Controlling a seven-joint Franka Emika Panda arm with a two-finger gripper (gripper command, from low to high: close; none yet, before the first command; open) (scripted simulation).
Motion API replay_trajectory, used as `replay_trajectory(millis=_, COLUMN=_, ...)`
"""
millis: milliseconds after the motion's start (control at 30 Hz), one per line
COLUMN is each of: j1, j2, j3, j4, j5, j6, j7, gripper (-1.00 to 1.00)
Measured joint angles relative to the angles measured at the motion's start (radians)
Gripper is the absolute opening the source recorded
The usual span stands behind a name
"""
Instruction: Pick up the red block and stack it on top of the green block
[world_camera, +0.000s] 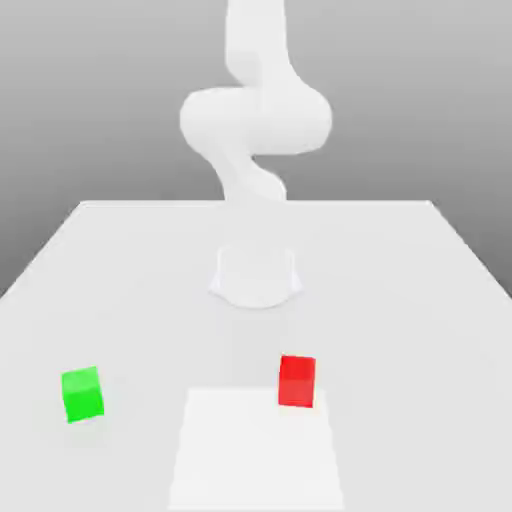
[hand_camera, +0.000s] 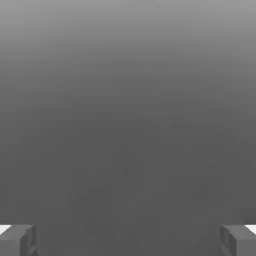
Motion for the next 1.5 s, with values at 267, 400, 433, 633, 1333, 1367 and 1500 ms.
replay_trajectory(millis=267, j1=0.029, j2=0.223, j3=0.029, j4=-0.26, j5=0.06, j6=0.186, j7=0.065, gripper=0.0)
replay_trajectory(millis=400, j1=0.045, j2=0.339, j3=0.065, j4=-0.399, j5=0.073, j6=0.283, j7=0.115, gripper=0.0)
replay_trajectory(millis=433, j1=0.051, j2=0.371, j3=0.073, j4=-0.436, j5=0.071, j6=0.31, j7=0.133, gripper=0.0)
replay_trajectory(millis=633, j1=0.051, j2=0.662, j3=0.14, j4=-0.584, j5=0.033, j6=0.539, j7=0.245, gripper=0.0)
replay_trajectory(millis=1333, j1=0.107, j2=0.758, j3=0.077, j4=-0.581, j5=-0.009, j6=0.62, j7=0.279, gripper=-1.0)
replay_trajectory(millis=1367, j1=0.111, j2=0.73, j3=0.076, j4=-0.585, j5=0.001, j6=0.596, j7=0.273, gripper=-1.0)
replay_trajectory(millis=1500, j1=0.119, j2=0.624, j3=0.073, j4=-0.604, j5=0.011, j6=0.506, j7=0.27, gripper=-1.0)
